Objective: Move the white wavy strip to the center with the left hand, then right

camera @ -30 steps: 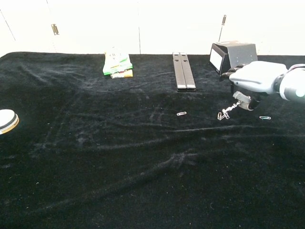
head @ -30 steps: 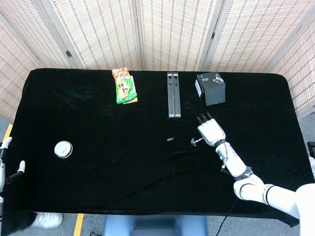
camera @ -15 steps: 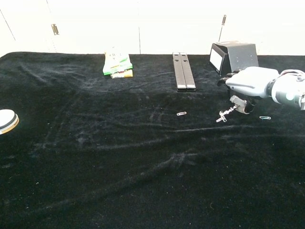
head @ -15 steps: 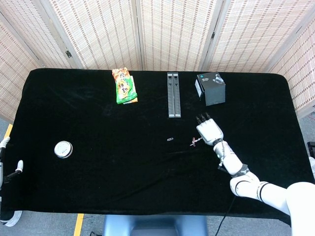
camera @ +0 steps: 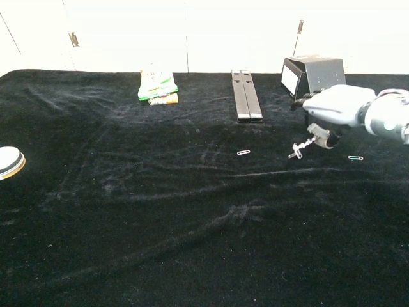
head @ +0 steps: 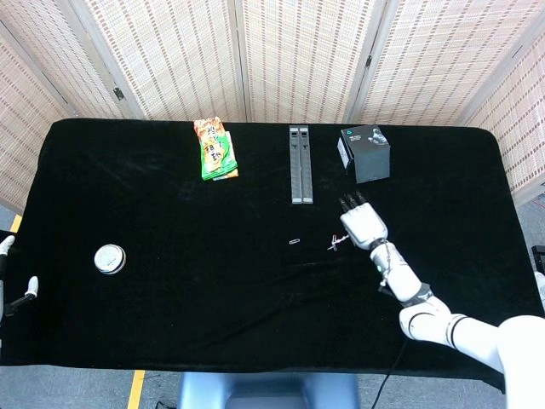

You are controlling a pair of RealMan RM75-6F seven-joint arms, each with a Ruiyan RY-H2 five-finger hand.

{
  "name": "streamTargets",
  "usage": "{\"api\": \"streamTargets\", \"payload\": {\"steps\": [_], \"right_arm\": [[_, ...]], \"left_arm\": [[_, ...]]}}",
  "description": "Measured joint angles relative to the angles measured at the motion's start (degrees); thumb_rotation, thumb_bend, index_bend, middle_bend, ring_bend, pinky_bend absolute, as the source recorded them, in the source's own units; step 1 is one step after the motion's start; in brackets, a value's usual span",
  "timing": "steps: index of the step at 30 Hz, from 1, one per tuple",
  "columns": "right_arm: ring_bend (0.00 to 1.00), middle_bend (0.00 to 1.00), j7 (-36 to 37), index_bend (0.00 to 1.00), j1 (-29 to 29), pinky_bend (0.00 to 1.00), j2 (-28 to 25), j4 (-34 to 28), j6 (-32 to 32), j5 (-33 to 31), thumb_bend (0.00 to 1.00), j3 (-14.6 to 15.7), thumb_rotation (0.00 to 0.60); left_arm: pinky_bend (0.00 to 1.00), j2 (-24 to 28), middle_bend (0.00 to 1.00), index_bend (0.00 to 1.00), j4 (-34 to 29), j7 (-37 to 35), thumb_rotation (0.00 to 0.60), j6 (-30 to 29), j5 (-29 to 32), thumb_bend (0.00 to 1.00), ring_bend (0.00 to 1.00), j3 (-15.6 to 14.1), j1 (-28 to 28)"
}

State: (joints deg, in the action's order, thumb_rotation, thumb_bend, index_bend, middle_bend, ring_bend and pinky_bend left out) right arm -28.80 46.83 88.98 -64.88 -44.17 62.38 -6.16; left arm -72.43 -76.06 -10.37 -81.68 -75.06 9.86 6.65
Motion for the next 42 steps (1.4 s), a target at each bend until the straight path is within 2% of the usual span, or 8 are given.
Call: {"api": "streamTargets", "payload": {"steps": [7,14,21,30,35,36,38,42], "right_arm": [[0.00,0.12,3.2,0.82,-3.6,0.00,-7.2,-11.3,-4.8,3.0,0.50,0.7,0.600],[0.00,0.12,7.0,0.82,-11.8,0.00,-14.1,-22.9,-14.4,10.0,0.50,5.5,0.600],[0.01,0.12,10.2,0.82,-19.3,0.00,-14.3,-23.3,-21.2,14.8,0.50,10.3,0.600],[0.01,0.11,14.2,0.80,-21.6,0.00,-10.5,-17.9,-21.2,17.4,0.50,10.7,0.600],[0.00,0.00,13.3,0.33,-21.1,0.00,-10.6,-18.3,-19.7,17.7,0.49,10.0,0.600],[0.00,0.00,12.7,0.28,-21.1,0.00,-10.7,-18.5,-19.4,17.4,0.48,9.9,0.600],[0.00,0.00,10.9,0.11,-21.0,0.00,-10.9,-19.1,-19.0,16.5,0.41,9.6,0.600],[0.00,0.00,6.6,0.00,-21.2,0.00,-11.3,-21.4,-18.5,14.0,0.35,8.9,0.600]], "left_arm": [[0.15,0.0,0.28,0.00,-1.3,1.3,0.600,-1.0,0.0,0.46,0.14,-0.2,-0.5],[0.15,-0.2,0.28,0.00,-3.2,3.0,0.600,-1.7,-1.0,0.46,0.14,-1.1,-1.0],[0.15,0.2,0.28,0.00,-5.2,4.9,0.600,-3.5,-2.3,0.46,0.14,-2.0,-1.9],[0.15,-0.2,0.28,0.00,-5.1,5.6,0.600,-2.9,-2.0,0.46,0.14,-2.3,-2.0],[0.14,0.7,0.28,0.00,-5.8,5.7,0.600,-2.2,-1.4,0.46,0.14,-2.0,-1.8],[0.14,0.8,0.28,0.00,-5.8,5.7,0.600,-2.2,-1.4,0.46,0.14,-2.0,-1.8],[0.14,1.0,0.27,0.00,-5.9,5.4,0.600,-2.1,-1.4,0.46,0.14,-1.9,-1.8],[0.14,1.2,0.27,0.00,-5.8,4.9,0.600,-2.0,-1.5,0.46,0.14,-1.9,-1.8]]}}
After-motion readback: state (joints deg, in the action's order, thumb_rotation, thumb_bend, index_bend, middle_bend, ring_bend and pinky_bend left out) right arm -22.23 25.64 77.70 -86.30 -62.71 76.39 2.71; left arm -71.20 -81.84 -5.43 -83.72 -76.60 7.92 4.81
